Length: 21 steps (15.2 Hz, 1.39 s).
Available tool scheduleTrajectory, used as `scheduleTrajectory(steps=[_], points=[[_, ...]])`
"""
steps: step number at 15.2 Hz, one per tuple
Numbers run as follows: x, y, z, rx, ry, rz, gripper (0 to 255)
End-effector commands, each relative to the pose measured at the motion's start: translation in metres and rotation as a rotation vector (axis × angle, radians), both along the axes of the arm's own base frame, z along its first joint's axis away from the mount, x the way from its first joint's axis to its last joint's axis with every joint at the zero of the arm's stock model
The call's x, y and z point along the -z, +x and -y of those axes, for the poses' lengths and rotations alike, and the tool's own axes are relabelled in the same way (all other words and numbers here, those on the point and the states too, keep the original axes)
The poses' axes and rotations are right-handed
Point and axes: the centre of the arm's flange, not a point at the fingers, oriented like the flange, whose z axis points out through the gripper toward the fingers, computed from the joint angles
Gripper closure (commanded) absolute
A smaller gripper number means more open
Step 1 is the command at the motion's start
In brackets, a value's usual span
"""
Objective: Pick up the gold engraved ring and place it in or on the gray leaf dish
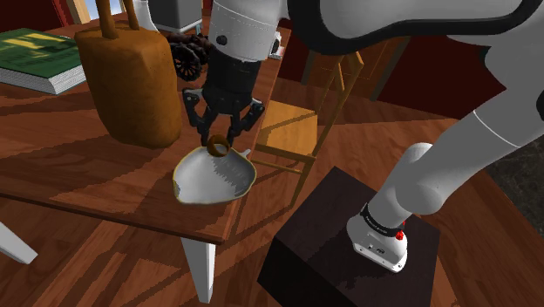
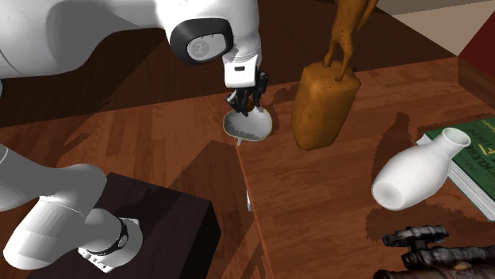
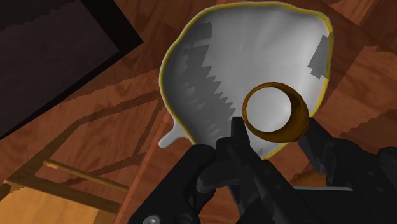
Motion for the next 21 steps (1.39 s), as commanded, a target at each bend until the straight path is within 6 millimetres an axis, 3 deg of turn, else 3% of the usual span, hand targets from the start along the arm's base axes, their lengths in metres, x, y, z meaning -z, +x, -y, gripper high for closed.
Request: scheduleTrajectory(steps=[1,10,18,19,21], points=[[0.01,-0.001,-0.001,0.001,0.0,0.0,255],[0.059,-0.001,-0.001,0.001,0.0,0.0,255],[0.059,-0.001,-0.001,0.001,0.0,0.0,255],[0.059,-0.001,-0.001,0.001,0.0,0.0,0],[0.059,-0.001,-0.001,0.001,0.0,0.0,0]])
